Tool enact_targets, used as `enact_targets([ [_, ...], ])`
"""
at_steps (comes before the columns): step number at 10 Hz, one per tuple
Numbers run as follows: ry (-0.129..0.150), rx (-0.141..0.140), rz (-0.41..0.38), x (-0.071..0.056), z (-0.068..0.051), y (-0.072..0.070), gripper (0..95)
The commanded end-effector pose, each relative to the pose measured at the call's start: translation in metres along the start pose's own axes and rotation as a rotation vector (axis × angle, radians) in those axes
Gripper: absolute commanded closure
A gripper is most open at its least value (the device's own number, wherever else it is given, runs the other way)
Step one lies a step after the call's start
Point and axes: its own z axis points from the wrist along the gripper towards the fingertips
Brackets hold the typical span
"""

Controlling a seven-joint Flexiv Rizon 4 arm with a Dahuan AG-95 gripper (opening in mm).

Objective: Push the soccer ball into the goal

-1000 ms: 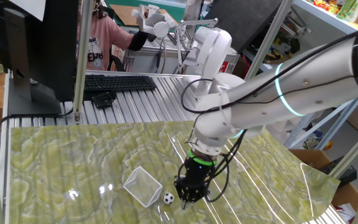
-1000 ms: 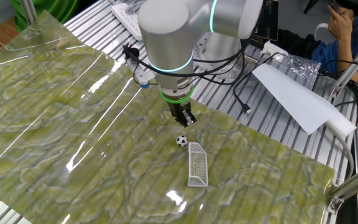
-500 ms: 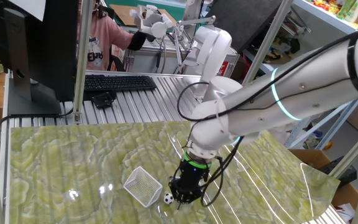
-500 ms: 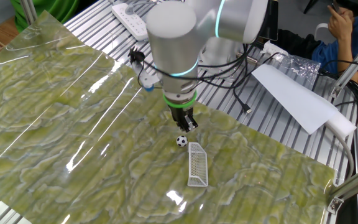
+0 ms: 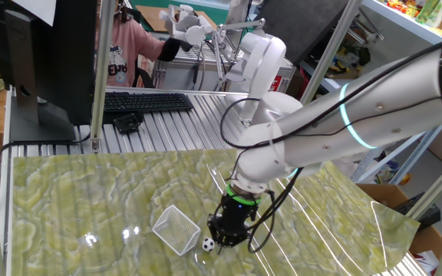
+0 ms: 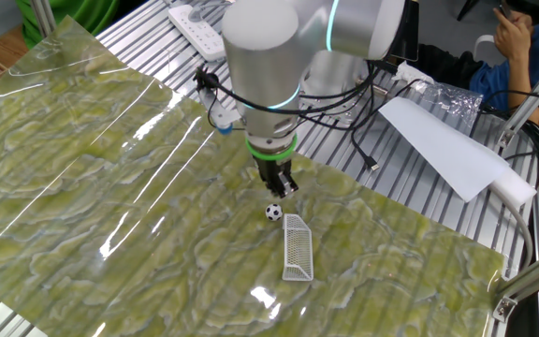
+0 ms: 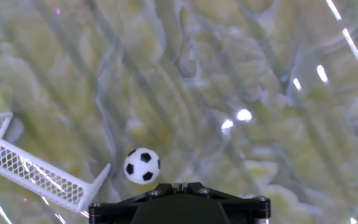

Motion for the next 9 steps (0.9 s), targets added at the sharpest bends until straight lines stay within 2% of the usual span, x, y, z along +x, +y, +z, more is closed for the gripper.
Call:
enact_targets([
  [1,-0.011,0.012,-0.020,-0.002,-0.006,0.000,95.0],
  [2,-0.020,0.031,-0.034,-0.005,-0.008,0.001,95.0],
  [3,-0.025,0.039,-0.042,-0.006,-0.008,0.002,95.0],
  [9,-0.043,0.033,-0.030,-0.009,-0.005,0.010,95.0],
])
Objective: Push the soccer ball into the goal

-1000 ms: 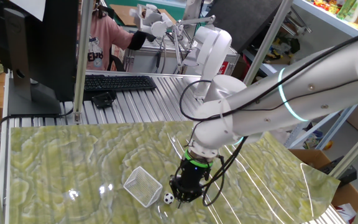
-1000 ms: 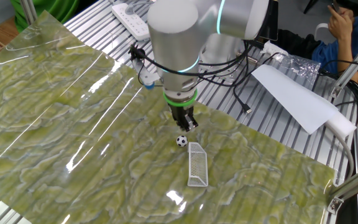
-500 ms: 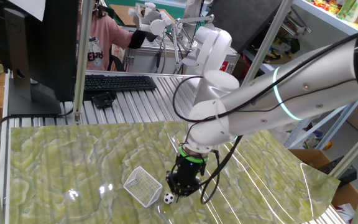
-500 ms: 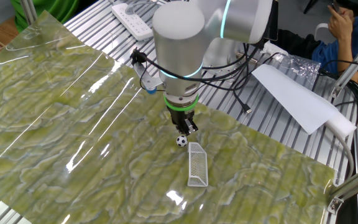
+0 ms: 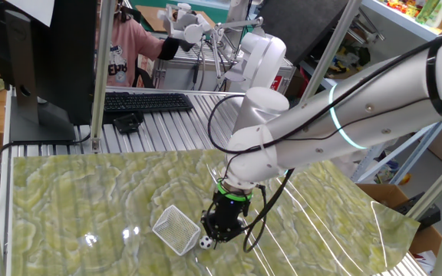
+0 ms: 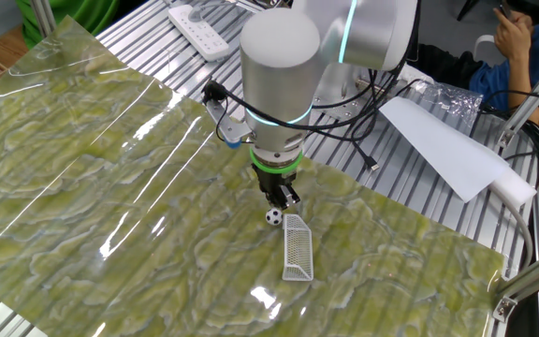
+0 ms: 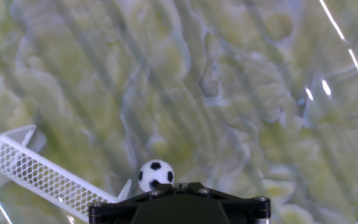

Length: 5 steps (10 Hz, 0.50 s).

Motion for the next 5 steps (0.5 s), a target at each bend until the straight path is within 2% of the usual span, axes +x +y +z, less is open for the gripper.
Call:
enact_targets([
  [1,-0.001,-0.005,-0.004,-0.0009,-0.0022,0.0017,95.0],
  [5,-0.027,-0.012,0.001,-0.0038,-0.0004,0.0099,95.0],
])
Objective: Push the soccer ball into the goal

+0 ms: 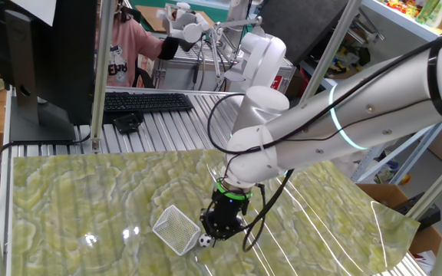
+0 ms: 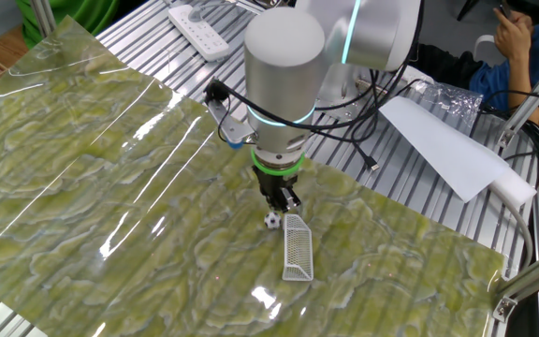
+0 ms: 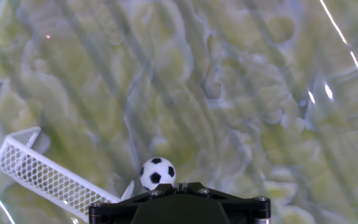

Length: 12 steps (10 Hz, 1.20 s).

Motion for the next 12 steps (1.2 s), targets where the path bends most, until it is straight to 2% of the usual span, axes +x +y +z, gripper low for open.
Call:
enact_targets([
  [1,-0.017,0.001,0.004,0.000,0.001,0.002,95.0],
  [6,-0.033,0.003,0.005,-0.001,0.003,0.011,95.0],
  [7,-0.039,0.014,0.009,-0.002,0.001,0.014,95.0],
  [10,-0.045,0.023,0.014,-0.005,-0.002,0.014,95.0],
  [12,-0.050,0.048,-0.007,-0.004,-0.005,0.010,95.0],
])
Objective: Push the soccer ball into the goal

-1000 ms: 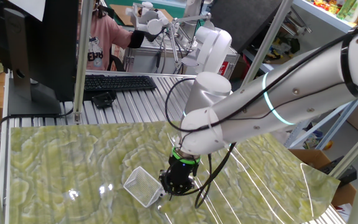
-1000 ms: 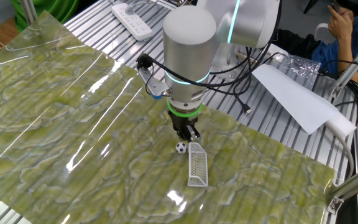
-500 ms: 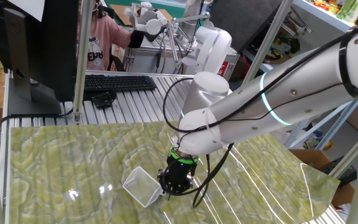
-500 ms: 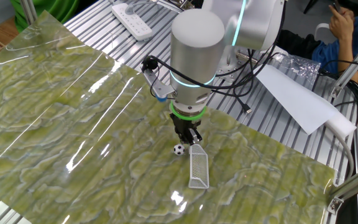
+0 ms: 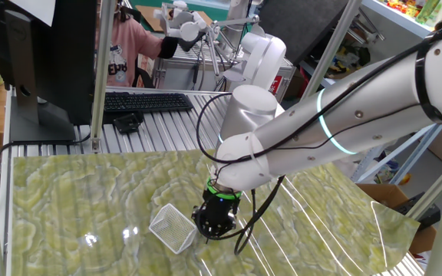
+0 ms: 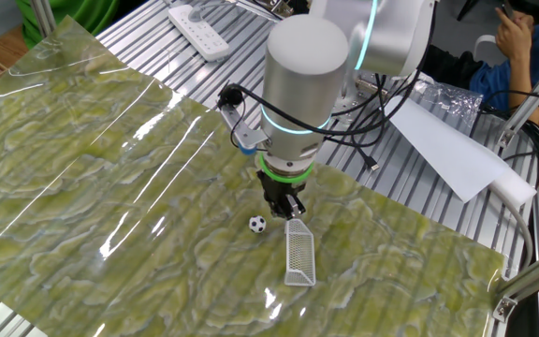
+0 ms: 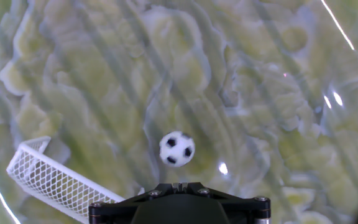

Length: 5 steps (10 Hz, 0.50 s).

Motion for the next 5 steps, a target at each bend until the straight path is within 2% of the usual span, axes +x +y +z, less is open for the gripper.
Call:
enact_targets([
  [1,0.003,0.008,-0.012,0.0012,-0.0028,-0.0040,95.0],
  [5,0.003,0.019,-0.053,0.0003,-0.0071,-0.0130,95.0],
])
